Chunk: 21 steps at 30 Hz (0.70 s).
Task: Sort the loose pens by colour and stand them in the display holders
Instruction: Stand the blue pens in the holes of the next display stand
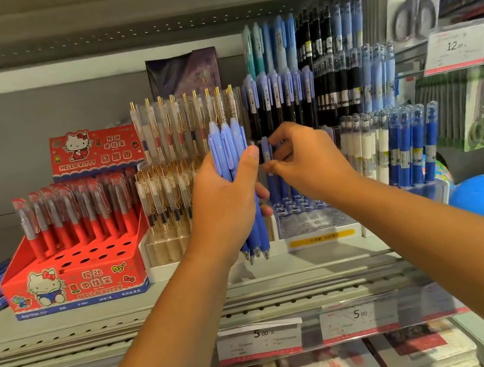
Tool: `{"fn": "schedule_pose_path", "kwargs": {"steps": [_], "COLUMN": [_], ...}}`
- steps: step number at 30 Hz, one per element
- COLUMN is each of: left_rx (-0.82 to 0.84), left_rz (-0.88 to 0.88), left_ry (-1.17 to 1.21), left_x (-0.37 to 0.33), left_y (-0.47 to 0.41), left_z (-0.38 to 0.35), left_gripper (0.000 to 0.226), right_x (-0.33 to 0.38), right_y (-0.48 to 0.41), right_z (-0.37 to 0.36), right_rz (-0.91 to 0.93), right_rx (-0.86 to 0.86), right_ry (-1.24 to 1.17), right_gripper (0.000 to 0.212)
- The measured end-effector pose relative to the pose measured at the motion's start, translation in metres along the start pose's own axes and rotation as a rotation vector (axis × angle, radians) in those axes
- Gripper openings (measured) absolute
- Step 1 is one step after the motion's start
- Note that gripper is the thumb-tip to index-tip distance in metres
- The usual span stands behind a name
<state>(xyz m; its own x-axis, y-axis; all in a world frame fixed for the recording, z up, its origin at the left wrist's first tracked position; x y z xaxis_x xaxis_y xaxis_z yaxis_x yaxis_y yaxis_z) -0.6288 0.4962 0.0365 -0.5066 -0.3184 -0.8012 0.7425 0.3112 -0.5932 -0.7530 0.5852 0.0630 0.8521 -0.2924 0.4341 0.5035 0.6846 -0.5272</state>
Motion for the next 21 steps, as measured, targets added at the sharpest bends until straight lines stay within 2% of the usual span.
{"fn": "schedule_pose_path", "kwargs": {"steps": [9,10,12,14,15,18,21], "left_rx": [-0.009,-0.013,-0.013,-0.003,0.007,0.025,0.039], "left_rz": [-0.01,-0.006,-0.005,-0.01,-0.014,-0.023,-0.013], "left_ry": [0.041,0.042,0.042,0.023,0.013,0.012,0.038], "left_x": [-0.003,-0.004,-0.005,-0.006,-0.007,-0.009,-0.009], "left_y": [0.002,0.002,0.002,0.002,0.002,0.004,0.004], "left_z": [-0.001,0.0,-0.001,-0.002,-0.003,-0.004,-0.005], "left_gripper": [0.005,0.006,0.006,0.005,0.005,0.009,0.007], "right_x": [0.006,0.008,0.014,0.025,0.03,0.04,0.037], "right_y": [0.006,0.008,0.011,0.014,0.015,0.016,0.016], "right_z": [0.01,0.014,0.019,0.017,0.017,0.018,0.02], "right_rz": [-0.01,-0.004,0.034,0.094,0.134,0.199,0.179], "right_rx": [-0.058,-0.094,-0.115,-0.012,0.038,0.072,0.036], "right_ry": [0.076,0.026,-0.27,-0.628,-0.718,-0.719,-0.768], "right_gripper": [0.027,0.024,0.017,0.013,0.014,0.019,0.016]}}
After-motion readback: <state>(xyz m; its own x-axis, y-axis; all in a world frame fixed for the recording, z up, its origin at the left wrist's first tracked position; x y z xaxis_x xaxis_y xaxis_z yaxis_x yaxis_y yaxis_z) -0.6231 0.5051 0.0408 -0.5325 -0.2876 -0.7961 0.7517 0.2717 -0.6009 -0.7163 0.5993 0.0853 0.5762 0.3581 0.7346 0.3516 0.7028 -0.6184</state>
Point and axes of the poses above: each hand's wrist, its own y-axis away from the middle knuckle, its own z-axis out of the back of the hand, x = y × z, the point moved 6 cm from there along -y, towards the middle knuckle, and after that the axes turned 14 degrees about x, right-handed, at the moved point
